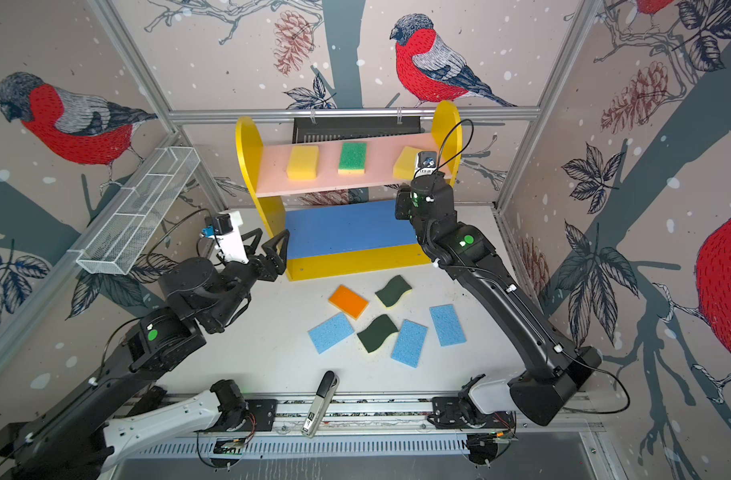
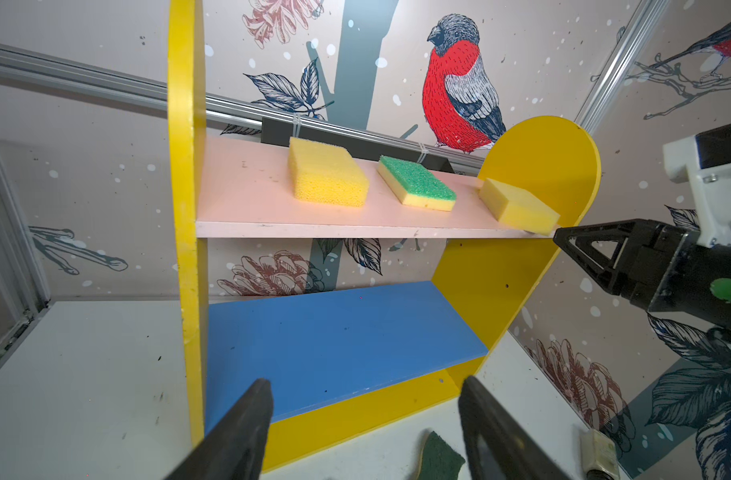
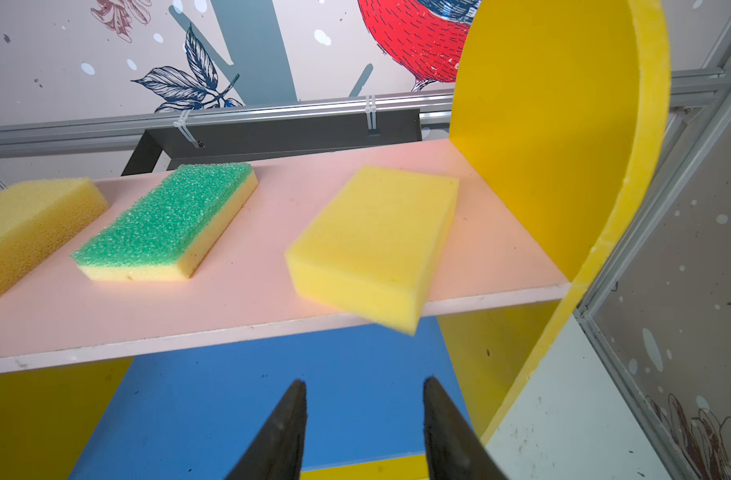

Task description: Place and organize the cleaning sponges onto the shelf

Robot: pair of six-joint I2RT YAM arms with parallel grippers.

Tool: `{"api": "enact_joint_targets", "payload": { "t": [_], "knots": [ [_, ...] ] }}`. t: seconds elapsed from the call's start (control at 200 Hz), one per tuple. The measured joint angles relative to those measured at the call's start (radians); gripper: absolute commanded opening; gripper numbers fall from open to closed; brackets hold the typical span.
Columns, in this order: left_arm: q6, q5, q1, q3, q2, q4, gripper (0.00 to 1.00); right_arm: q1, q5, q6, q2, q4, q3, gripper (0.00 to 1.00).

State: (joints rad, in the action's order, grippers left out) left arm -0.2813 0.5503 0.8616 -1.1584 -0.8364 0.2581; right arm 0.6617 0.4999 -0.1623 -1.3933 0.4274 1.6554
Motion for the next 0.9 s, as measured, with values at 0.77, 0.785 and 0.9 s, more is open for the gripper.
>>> {"api": "enact_joint_targets", "payload": {
  "t": [0.77,0.785,0.9],
  "knots": [
    [0.001,0.012,-0.007,0.004,0.008,0.018,0.72,-0.09,0.035,0.01,-0.055,0.0,0.053,0.44],
    [0.001,0.012,-0.007,0.004,0.008,0.018,0.72,-0.093,0.033,0.01,-0.055,0.0,0.053,0.44],
    [0.001,0.011,-0.007,0.004,0.002,0.018,0.71,-0.108,0.015,0.01,-0.057,0.0,0.053,0.44]
  ]
}}
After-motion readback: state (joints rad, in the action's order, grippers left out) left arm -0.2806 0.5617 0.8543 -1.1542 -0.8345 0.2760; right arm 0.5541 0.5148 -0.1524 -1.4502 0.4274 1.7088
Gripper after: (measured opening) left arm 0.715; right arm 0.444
